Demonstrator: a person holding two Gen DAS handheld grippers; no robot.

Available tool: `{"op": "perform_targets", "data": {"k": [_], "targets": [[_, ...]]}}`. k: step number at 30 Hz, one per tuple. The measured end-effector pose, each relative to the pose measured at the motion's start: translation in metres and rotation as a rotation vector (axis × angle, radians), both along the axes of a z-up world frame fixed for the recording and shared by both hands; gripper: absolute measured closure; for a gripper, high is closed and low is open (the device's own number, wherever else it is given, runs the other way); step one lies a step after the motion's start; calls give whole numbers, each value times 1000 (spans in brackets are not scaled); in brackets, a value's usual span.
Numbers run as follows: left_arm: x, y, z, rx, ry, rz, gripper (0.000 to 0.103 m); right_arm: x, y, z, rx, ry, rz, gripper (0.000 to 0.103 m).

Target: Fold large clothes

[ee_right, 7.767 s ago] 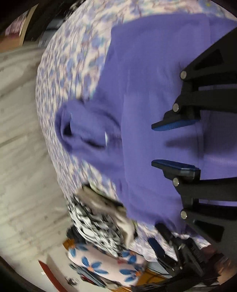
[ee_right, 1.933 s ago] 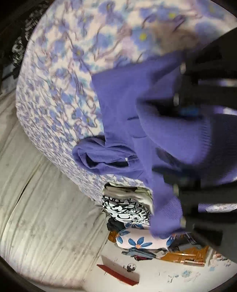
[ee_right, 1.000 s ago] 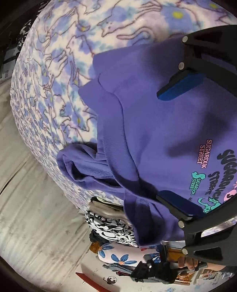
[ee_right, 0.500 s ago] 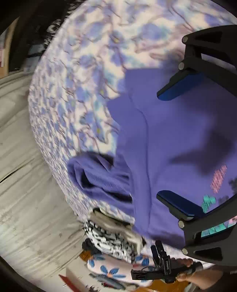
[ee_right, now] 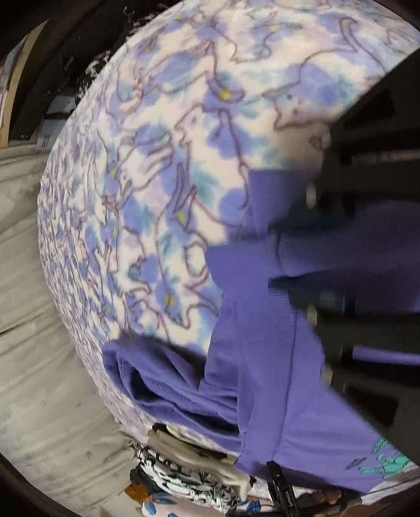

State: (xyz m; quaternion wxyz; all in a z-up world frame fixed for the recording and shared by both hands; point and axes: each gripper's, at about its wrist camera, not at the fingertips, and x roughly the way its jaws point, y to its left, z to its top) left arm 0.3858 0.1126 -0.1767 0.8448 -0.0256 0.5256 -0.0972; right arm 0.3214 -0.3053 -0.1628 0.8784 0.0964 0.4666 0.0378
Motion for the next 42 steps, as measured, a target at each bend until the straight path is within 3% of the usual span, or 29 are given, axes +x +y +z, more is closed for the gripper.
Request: {"op": "perform_targets", "data": {"k": [1, 4, 6, 9, 11, 15, 17, 19, 23, 26, 29, 33, 36, 38, 42], "targets": [[-4, -5, 3, 32, -22, -1, 91, -3, 0, 3, 4, -12, 0, 92], [-21, -10, 19, 98, -85, 1, 94, -20, 5, 23, -45, -90, -3, 94], [-31, -7, 33, 77, -122, 10, 94, -34, 4, 48, -43, -186, -25, 94], [-38, 5, 46, 4, -143, 40, 94, -38, 1, 68, -29, -257, -57, 94], [-32, 10, 40, -11, -121, 61, 93, -24, 3, 56, -57, -206, -73, 94], [-8, 24, -9, -51, 2, 109, 85, 10, 1, -3, -51, -7, -97, 92], [-8, 33, -12, -114, 2, 129, 83, 8, 0, -4, -42, -11, -111, 91], [-10, 35, -7, -110, -5, 131, 80, 4, -1, 7, -30, -13, -139, 82], [-38, 29, 24, 34, -130, 139, 77, -19, 13, 39, -81, -92, -131, 80], [-66, 26, 45, -15, -215, 110, 77, -42, 43, 53, -50, -114, -46, 72], [-93, 11, 54, -86, -187, 104, 77, -62, 86, 52, -30, -117, 61, 67], [-130, -7, 47, -110, -186, 119, 77, -94, 153, 37, 2, -106, 224, 67], [-155, -19, 26, -52, -166, 154, 77, -105, 186, 21, -45, -74, 290, 67], [-163, -21, 8, -10, -134, 174, 77, -109, 191, 9, -72, -57, 295, 67], [-181, -6, -3, 50, -180, 225, 77, -121, 160, 7, -67, -69, 267, 70]]}}
